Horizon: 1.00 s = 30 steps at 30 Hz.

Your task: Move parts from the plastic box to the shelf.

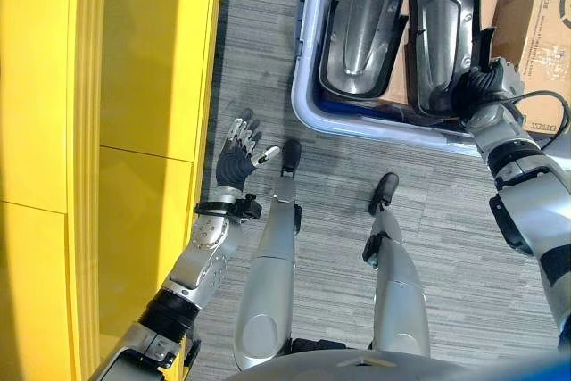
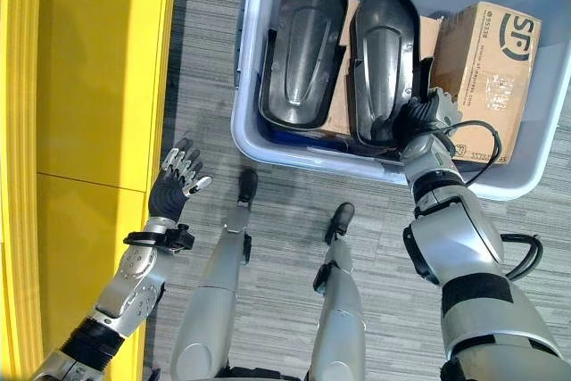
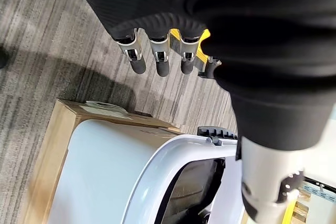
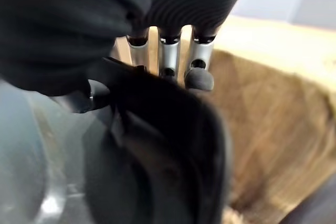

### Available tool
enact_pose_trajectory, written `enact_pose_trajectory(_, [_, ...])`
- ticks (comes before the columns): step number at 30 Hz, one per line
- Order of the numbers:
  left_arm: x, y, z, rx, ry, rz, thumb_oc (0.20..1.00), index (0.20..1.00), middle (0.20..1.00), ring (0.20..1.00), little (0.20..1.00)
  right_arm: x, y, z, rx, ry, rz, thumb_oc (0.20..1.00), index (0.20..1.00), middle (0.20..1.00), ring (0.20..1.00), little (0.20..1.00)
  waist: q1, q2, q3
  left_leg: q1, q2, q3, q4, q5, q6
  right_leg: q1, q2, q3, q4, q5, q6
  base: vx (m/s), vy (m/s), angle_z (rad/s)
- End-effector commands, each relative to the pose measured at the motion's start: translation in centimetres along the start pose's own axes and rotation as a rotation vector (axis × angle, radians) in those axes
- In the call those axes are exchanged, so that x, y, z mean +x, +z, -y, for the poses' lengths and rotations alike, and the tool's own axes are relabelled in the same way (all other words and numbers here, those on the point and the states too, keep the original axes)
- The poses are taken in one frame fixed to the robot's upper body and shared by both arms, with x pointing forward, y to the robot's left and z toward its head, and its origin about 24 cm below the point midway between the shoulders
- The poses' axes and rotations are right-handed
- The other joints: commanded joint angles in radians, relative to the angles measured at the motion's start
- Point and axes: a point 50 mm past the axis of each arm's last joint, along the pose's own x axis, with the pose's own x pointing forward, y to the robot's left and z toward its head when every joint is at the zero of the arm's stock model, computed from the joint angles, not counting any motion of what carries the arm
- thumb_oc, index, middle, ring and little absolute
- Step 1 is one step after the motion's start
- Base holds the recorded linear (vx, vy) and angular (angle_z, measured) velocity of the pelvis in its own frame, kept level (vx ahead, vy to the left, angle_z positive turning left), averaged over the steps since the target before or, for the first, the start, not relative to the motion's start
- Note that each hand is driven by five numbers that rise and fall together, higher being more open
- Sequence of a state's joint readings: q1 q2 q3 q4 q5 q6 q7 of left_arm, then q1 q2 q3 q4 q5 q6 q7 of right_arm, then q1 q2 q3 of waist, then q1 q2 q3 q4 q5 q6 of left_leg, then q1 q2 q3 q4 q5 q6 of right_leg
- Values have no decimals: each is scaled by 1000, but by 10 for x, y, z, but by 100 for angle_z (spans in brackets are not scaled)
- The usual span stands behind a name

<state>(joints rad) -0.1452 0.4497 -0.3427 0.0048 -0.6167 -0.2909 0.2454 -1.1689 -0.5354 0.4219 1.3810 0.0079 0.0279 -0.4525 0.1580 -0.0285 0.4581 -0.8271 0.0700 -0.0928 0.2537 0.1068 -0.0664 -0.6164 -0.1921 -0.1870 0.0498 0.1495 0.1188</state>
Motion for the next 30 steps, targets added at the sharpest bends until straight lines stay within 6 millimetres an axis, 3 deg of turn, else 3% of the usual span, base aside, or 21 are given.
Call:
enact_pose_trajectory(1, [-3,17,-1,-9,-21,84,1000,1000,1000,1000,1000,-2,-15,0,190,2,-39,200,200,200,200,200,10,21,62,65,-30,33,-21,-76,36,88,-3,17,109,-135,21,0,0,0])
enact_pose_trajectory(4, [-3,16,-4,-7,-5,82,1000,1000,1000,1000,1000,-4,-12,-3,322,-6,-33,200,200,200,200,200,4,10,62,87,-27,32,-29,-76,36,106,0,20,103,-135,21,0,0,0])
enact_pose_trajectory(6, [-5,15,-10,-17,26,74,1000,1000,1000,1000,1000,-10,-11,-9,589,-11,-48,200,200,200,200,200,-10,-5,62,114,-22,31,-34,-76,35,132,2,19,101,-135,20,0,0,0])
enact_pose_trajectory(8, [-8,15,-15,-12,44,70,1000,1000,1000,1000,1000,-14,-14,-12,568,-10,-23,200,200,200,200,200,-16,-15,62,134,-20,32,-42,-74,34,149,2,17,96,-133,21,0,0,0])
enact_pose_trajectory(12, [-12,15,-24,-17,93,64,1000,1000,1000,1000,1000,-34,-16,-16,742,-22,59,200,200,200,200,200,-39,-29,62,192,-21,33,-67,-64,34,196,-3,19,93,-132,22,3,3,-1])
enact_pose_trajectory(20, [-16,15,-38,10,142,62,1000,1000,1000,1000,1000,-71,-30,-16,816,-9,174,200,200,200,200,200,-61,-33,41,289,-20,31,-86,-63,38,281,-15,22,82,-136,25,11,2,0])
enact_pose_trajectory(23, [-22,12,-46,37,158,42,1000,1000,1000,1000,1000,-99,-39,-20,727,79,264,200,200,200,200,200,-72,-43,-14,356,-15,35,-105,-60,38,337,-23,21,64,-135,29,67,-5,-5])
enact_pose_trajectory(27, [-25,10,-49,51,163,30,1000,1000,1000,1000,1000,-110,-39,-18,718,113,309,200,200,200,200,200,-80,-50,-42,387,-7,35,-120,-53,37,362,-22,20,54,-131,31,40,-23,-5])
enact_pose_trajectory(30, [-38,4,-61,74,182,-18,1000,1000,1000,1000,1000,-135,-63,-15,723,202,302,200,200,200,200,200,-99,-62,-115,470,13,39,-146,-54,34,428,-16,19,34,-138,36,81,-37,-6])
